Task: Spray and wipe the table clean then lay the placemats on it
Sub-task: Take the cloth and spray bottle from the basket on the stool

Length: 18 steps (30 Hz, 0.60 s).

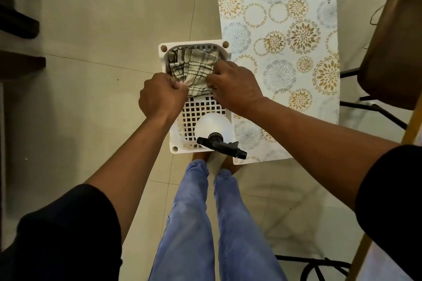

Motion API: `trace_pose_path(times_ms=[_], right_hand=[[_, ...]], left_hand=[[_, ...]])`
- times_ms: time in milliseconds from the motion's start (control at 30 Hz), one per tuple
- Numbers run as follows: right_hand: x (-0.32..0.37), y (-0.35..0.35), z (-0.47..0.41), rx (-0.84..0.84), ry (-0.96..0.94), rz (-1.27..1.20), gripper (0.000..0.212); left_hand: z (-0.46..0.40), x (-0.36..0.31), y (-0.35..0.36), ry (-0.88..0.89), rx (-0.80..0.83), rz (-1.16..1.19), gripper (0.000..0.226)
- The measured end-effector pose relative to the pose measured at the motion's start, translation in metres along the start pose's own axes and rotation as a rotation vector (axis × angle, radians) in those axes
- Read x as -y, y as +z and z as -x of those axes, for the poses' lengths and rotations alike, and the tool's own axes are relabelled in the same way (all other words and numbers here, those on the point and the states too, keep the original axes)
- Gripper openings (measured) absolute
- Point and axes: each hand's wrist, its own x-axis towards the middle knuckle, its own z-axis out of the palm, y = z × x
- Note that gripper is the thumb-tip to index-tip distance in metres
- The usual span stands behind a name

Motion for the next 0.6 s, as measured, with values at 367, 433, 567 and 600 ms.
trace_pose_path(times_ms=[367,433,567,600], right_hand=[[0.038,-0.107,-0.001,-0.021,0.184,-0.555,0.014],[0.043,-0.131,0.006,-0.025,0.222,-0.738,0.016],[0.052,-0.177,0.025,-0.025,0.248,-1.175,0.024],[0.053,-0.187,0.031,0.020,0.233,-1.251,0.028]], left_hand=[[0.021,0.005,-0.085,0.669,0.184,0.281,0.038],[0.025,-0.005,-0.108,0.699,0.202,0.356,0.025],[0.041,-0.035,-0.147,0.798,0.264,0.443,0.013],[0.046,-0.041,-0.156,0.820,0.290,0.460,0.014]])
